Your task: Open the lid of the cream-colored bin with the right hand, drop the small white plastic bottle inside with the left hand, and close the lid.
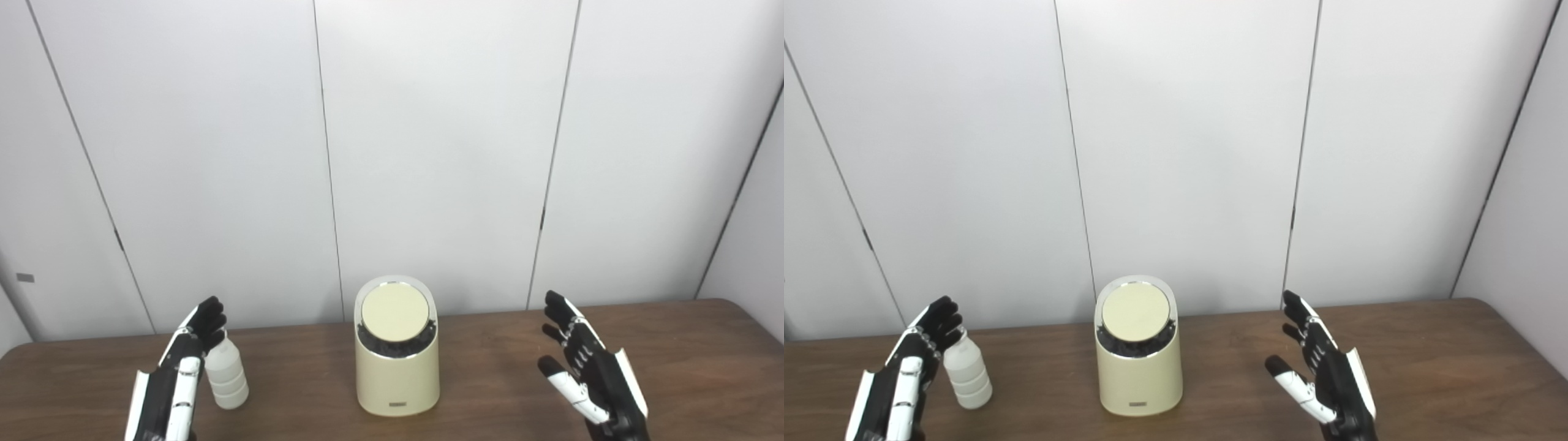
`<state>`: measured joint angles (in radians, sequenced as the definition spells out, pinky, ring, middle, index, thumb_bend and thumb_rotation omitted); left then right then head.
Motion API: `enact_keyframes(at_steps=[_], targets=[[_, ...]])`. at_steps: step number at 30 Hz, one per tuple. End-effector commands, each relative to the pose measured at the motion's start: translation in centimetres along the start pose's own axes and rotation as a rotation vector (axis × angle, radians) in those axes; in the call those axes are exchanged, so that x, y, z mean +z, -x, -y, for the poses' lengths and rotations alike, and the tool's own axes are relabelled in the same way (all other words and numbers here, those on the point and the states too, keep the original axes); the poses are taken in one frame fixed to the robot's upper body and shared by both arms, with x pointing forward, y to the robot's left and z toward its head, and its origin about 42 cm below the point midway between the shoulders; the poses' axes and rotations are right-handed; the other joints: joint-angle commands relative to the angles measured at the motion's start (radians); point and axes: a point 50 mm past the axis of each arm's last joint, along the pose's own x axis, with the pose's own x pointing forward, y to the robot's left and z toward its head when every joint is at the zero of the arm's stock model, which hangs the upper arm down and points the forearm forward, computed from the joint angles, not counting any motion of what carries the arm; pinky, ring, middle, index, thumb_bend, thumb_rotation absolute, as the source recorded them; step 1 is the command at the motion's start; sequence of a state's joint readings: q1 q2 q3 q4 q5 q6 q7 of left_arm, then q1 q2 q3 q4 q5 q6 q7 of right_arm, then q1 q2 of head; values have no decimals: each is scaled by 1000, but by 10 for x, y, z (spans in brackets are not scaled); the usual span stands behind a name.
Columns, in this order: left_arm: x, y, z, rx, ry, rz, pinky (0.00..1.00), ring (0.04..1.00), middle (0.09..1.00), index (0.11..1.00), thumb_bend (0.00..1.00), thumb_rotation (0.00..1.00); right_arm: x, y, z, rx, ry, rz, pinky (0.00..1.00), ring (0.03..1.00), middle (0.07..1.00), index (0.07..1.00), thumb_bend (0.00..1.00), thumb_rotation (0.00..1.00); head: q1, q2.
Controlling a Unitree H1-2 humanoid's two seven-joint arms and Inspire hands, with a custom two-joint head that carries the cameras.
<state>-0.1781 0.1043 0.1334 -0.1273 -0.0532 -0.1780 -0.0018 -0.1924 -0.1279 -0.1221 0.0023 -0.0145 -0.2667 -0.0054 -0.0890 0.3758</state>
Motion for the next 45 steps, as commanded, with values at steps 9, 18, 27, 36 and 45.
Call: enact_keyframes(at_steps=[9, 18, 27, 36, 45], targets=[[16, -9, 1, 1, -3, 91, 890, 897, 905, 905, 431, 895, 17, -10, 5, 1, -1, 93, 882, 931, 927, 886, 636, 609, 1, 10], [15, -11, 4, -6, -2, 87, 878, 891, 900, 894, 450, 860, 25, -20, -1, 1, 6, 117, 878, 925, 919, 882, 622, 595, 5, 15], [14, -12, 11, -7, -9, 87, 889, 889, 899, 897, 420, 909, 70, -61, -22, 14, 178, 155, 920, 962, 953, 926, 639, 724, 14, 13], [19, -12, 19, -2, -19, 89, 883, 887, 897, 899, 455, 883, 99, -96, -46, 90, 297, 146, 963, 997, 997, 984, 963, 707, 35, 15], [23, -12, 26, 14, -12, 102, 855, 877, 889, 894, 409, 886, 115, -121, -76, 149, 365, 148, 743, 951, 1000, 1000, 1000, 558, 52, 17]])
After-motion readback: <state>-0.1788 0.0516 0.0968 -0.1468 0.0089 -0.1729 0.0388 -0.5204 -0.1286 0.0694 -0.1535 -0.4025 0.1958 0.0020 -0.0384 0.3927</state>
